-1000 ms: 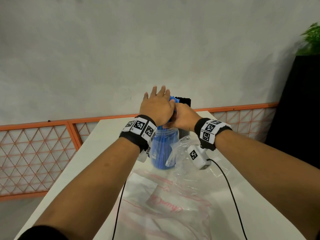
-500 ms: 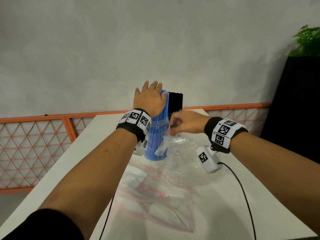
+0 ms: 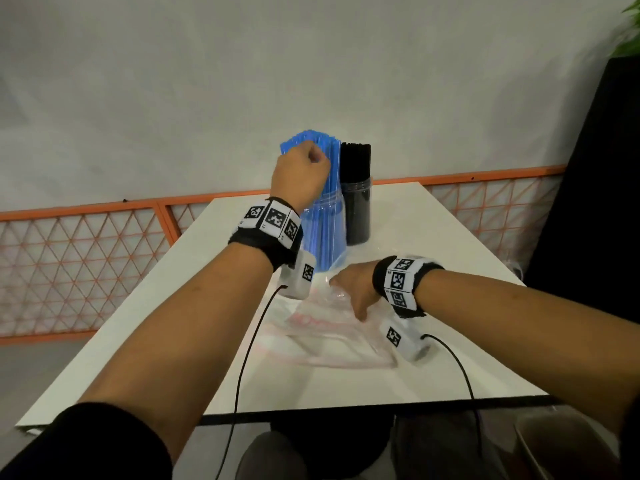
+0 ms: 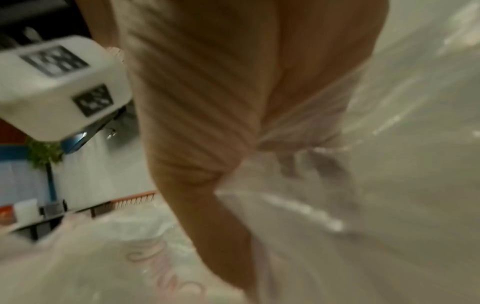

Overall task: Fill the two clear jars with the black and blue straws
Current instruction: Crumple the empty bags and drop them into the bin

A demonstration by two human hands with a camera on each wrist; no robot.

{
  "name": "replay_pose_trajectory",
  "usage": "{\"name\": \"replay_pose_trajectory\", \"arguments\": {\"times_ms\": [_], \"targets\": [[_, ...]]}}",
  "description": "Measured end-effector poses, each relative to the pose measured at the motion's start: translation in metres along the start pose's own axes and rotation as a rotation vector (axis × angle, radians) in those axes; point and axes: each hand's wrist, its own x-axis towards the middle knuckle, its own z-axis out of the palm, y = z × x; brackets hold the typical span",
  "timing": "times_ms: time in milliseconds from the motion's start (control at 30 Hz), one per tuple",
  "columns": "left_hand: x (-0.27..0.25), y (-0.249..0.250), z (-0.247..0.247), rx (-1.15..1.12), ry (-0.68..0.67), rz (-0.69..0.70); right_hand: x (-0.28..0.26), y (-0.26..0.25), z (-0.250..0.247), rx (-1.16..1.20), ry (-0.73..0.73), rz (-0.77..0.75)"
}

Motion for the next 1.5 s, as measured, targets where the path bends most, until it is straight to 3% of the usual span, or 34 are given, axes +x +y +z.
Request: {"name": "replay_pose_trajectory", "arguments": {"times_ms": [133, 233, 333, 400, 467, 533, 633, 733, 833, 967, 1033, 1167, 1267, 1367, 1500], "targets": [[-0.02, -0.002, 0.001, 0.051, -0.501, -0.16, -0.011, 0.003, -0.004, 0.068, 0.093, -0.083], [-0.037, 0.001, 0.003, 0.152, -0.805, -0.183, -0.025, 0.021, -0.026, 0.187, 0.34, -0.08], [-0.05, -0.009, 0.002, -0.253, -1.065, -0.228, -0.041, 0.038, -0.045, 0.57, 0.665, -0.178], [-0.054, -0.014, 0.003, -0.544, -1.13, -0.189, -0.05, 0.041, -0.051, 0.883, 0.787, -0.215], [-0.054, -0.011, 0.011, -0.604, -1.021, -0.111, -0.052, 0.039, -0.054, 1.132, 0.848, -0.234], [-0.054, -0.002, 0.02, -0.559, -0.815, -0.067, -0.05, 0.034, -0.054, 1.281, 0.861, -0.236], [-0.051, 0.001, 0.031, -0.563, -0.598, -0.11, -0.055, 0.035, -0.051, 1.393, 0.846, -0.31], [-0.049, 0.003, 0.04, -0.656, -0.391, -0.229, -0.064, 0.052, -0.04, 1.204, 0.746, -0.415], [-0.044, 0.017, 0.051, -0.729, -0.244, -0.337, -0.073, 0.066, -0.023, 0.913, 0.663, -0.422], [-0.05, 0.046, 0.069, -0.888, -0.221, -0.34, -0.078, 0.076, -0.017, 0.768, 0.865, -0.271], [-0.058, 0.056, 0.077, -0.935, -0.284, -0.252, -0.088, 0.088, -0.017, 0.825, 0.991, -0.196], [-0.071, 0.066, 0.097, -0.746, -0.512, -0.076, -0.112, 0.125, -0.012, 1.174, 1.169, -0.068], [-0.09, 0.084, 0.119, -0.754, -0.701, 0.029, -0.129, 0.143, -0.002, 1.446, 1.182, -0.105], [-0.105, 0.113, 0.145, -0.622, -0.583, 0.091, -0.151, 0.155, 0.016, 1.662, 1.151, -0.204], [-0.128, 0.156, 0.182, -0.645, -0.462, 0.084, -0.186, 0.192, 0.043, 1.729, 1.154, -0.152]]}}
